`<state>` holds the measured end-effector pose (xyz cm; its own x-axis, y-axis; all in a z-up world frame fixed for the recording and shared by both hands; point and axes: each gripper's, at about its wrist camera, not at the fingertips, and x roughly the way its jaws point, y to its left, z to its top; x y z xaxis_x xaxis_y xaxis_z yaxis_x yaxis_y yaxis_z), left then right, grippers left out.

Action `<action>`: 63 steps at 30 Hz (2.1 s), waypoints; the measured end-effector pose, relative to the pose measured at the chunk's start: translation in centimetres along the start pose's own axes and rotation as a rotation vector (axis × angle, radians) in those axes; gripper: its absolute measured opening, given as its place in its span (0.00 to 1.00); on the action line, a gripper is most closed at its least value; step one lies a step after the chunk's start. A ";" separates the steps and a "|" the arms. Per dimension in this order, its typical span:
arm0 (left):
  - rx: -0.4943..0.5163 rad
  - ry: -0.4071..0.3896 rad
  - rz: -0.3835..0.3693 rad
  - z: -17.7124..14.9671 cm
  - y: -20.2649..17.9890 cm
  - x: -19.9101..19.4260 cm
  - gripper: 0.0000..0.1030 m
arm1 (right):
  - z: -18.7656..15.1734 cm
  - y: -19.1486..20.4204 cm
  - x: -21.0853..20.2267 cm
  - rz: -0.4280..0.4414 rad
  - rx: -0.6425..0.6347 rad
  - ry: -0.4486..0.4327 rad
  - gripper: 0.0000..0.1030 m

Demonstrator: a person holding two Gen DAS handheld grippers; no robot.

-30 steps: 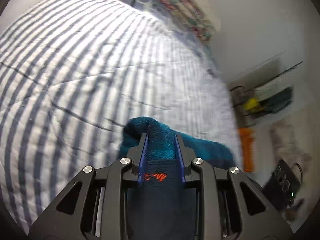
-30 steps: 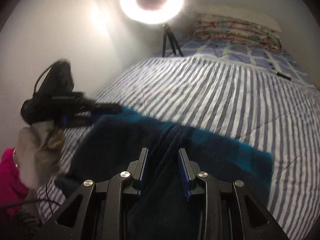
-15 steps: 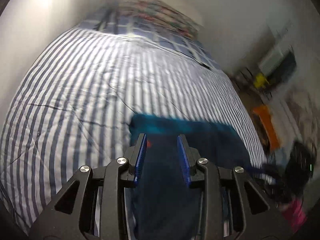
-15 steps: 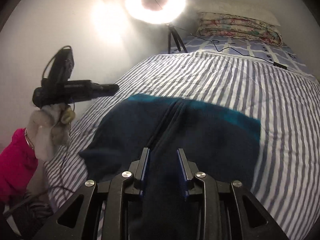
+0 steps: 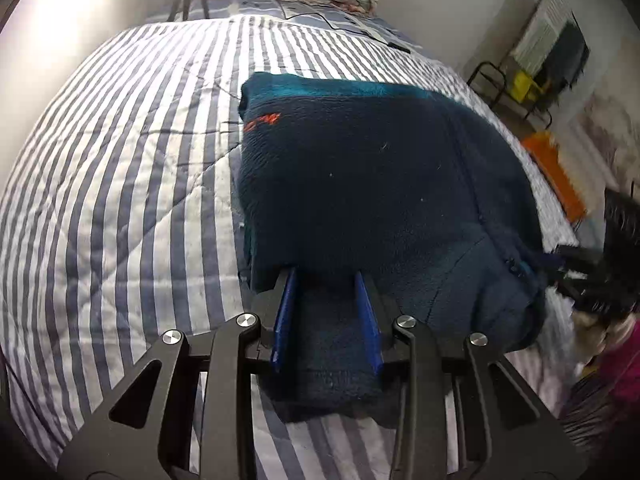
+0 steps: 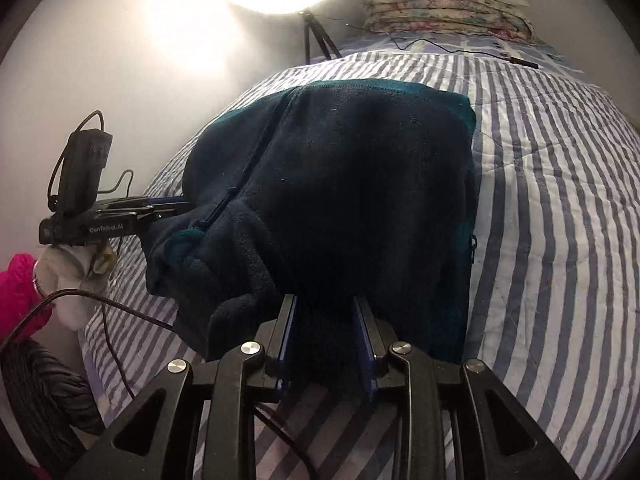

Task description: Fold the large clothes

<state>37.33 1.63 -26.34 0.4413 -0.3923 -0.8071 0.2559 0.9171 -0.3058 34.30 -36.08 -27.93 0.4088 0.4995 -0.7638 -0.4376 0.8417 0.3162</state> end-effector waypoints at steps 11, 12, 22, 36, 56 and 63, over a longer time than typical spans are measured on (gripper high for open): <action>-0.033 -0.047 -0.109 -0.1 -1.5 -5.3 0.32 | -0.9 0.8 -5.6 0.077 0.087 -0.128 0.31; -0.038 -0.039 -0.113 -0.2 -1.6 -5.0 0.32 | -1.1 0.8 -5.5 0.058 0.094 -0.134 0.32; 0.006 0.069 -0.077 -3.1 -1.1 -2.5 0.33 | -1.9 -1.8 -5.3 0.030 0.218 -0.130 0.49; -0.339 -0.126 -0.163 0.9 5.8 -7.5 0.85 | 0.5 -4.6 -6.0 -0.055 0.243 -0.243 0.84; -0.477 0.061 -0.316 2.2 9.2 3.7 0.85 | 1.0 -10.7 1.8 0.236 0.409 -0.112 0.94; -0.407 0.054 -0.277 2.6 7.3 4.2 0.65 | 0.7 -11.2 2.3 0.346 0.417 -0.109 0.88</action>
<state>43.33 6.51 -30.66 0.3567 -0.6309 -0.6890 -0.0045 0.7364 -0.6766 40.73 -44.21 -32.88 0.3882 0.7608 -0.5201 -0.2158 0.6237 0.7513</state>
